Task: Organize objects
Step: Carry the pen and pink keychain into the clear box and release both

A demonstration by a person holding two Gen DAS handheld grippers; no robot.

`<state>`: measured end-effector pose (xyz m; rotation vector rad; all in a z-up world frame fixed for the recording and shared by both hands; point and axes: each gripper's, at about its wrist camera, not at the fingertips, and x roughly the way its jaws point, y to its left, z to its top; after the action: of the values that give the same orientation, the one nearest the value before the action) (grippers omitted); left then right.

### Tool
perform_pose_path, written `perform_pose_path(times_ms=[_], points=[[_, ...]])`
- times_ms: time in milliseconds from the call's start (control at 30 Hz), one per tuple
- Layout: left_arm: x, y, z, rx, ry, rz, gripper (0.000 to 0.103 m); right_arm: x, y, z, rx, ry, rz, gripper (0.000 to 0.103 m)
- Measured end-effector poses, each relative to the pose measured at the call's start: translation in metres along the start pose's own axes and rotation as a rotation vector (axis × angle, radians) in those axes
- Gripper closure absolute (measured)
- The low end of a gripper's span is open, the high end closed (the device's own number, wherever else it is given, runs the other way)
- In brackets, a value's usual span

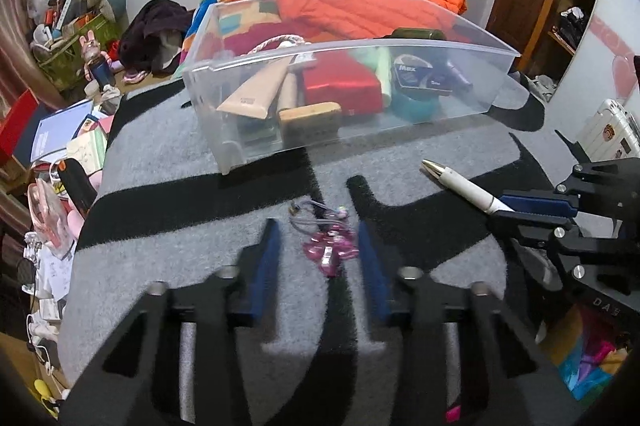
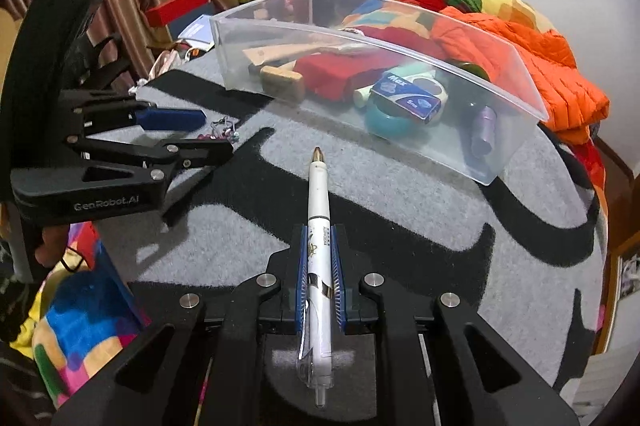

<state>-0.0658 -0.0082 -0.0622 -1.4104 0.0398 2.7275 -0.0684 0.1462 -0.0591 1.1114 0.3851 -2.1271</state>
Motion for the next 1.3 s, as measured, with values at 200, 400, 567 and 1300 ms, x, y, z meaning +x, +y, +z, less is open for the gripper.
perform_pose_path(times_ms=[200,400,567,1300], points=[[-0.008,0.002,-0.003,-0.005,-0.014,-0.03,0.076,-0.011,-0.006,0.0,0.036,-0.031,0.01,0.093],[-0.037,0.0,0.005,-0.017,-0.096,-0.051,0.076,-0.03,-0.011,0.01,0.071,-0.097,0.029,0.093],[-0.061,-0.002,0.018,-0.009,-0.169,-0.067,0.076,-0.046,-0.013,0.025,0.078,-0.16,0.019,0.093],[-0.088,0.025,0.099,-0.106,-0.361,-0.067,0.076,-0.092,-0.03,0.107,0.024,-0.369,-0.16,0.093]])
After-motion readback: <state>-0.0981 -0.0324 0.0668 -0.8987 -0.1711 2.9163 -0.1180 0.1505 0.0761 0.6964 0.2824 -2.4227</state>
